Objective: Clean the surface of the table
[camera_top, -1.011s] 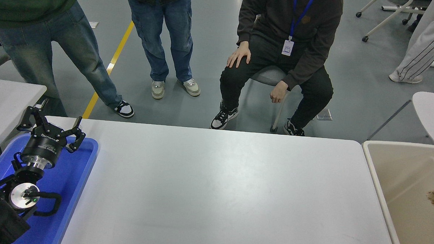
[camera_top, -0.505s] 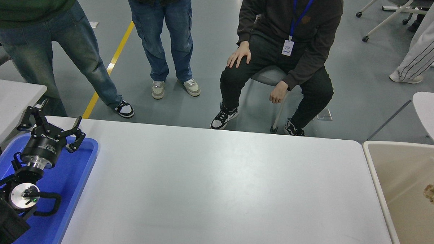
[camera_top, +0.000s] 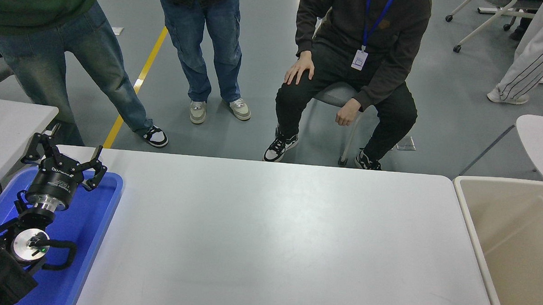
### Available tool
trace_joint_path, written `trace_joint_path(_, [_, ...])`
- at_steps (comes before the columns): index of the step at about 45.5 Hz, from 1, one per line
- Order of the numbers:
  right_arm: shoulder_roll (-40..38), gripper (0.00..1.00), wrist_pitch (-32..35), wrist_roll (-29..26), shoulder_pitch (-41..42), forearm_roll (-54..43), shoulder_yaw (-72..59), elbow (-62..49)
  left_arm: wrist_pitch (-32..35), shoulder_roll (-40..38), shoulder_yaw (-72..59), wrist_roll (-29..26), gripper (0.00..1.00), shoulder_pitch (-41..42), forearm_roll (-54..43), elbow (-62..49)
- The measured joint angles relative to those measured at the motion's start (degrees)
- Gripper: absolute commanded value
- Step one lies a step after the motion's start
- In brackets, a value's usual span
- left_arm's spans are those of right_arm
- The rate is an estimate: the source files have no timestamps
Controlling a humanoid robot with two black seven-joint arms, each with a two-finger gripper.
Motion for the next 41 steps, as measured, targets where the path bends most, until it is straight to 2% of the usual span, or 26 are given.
trace_joint_path(19, [0.0,0.99,3.3,0.1,3.1,0.0,-0.5,0.0,0.0,0.0,0.0,0.0,1.0,0.0,0.0,0.0])
trace_joint_path(27, [-1.8,0.99,9.6,-0.1,4.6,1.2,1.8,0.1,0.0,0.0,0.0,0.0,1.0,0.0,0.0,0.0])
trace_joint_path(41, [-3.4,0.99,18.9,0.2,7.2,4.3,15.0,1.9,0.0,0.0,0.0,0.0,1.0,0.0,0.0,0.0])
